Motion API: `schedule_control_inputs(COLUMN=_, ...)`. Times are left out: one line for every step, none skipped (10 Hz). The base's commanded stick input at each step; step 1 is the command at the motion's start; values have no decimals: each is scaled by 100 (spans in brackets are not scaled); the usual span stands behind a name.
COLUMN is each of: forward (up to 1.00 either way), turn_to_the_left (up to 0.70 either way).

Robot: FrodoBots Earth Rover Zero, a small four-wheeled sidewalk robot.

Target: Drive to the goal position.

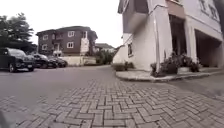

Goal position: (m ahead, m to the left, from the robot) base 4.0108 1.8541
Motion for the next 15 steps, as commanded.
schedule_control_inputs(forward=70, turn_to_the_left=9)
schedule_control_inputs(forward=70, turn_to_the_left=0)
schedule_control_inputs(forward=70, turn_to_the_left=0)
schedule_control_inputs(forward=70, turn_to_the_left=0)
schedule_control_inputs(forward=70, turn_to_the_left=0)
schedule_control_inputs(forward=70, turn_to_the_left=0)
schedule_control_inputs(forward=70, turn_to_the_left=0)
schedule_control_inputs(forward=70, turn_to_the_left=0)
schedule_control_inputs(forward=70, turn_to_the_left=0)
schedule_control_inputs(forward=70, turn_to_the_left=0)
schedule_control_inputs(forward=70, turn_to_the_left=0)
schedule_control_inputs(forward=70, turn_to_the_left=0)
schedule_control_inputs(forward=70, turn_to_the_left=0)
schedule_control_inputs(forward=70, turn_to_the_left=0)
schedule_control_inputs(forward=70, turn_to_the_left=0)
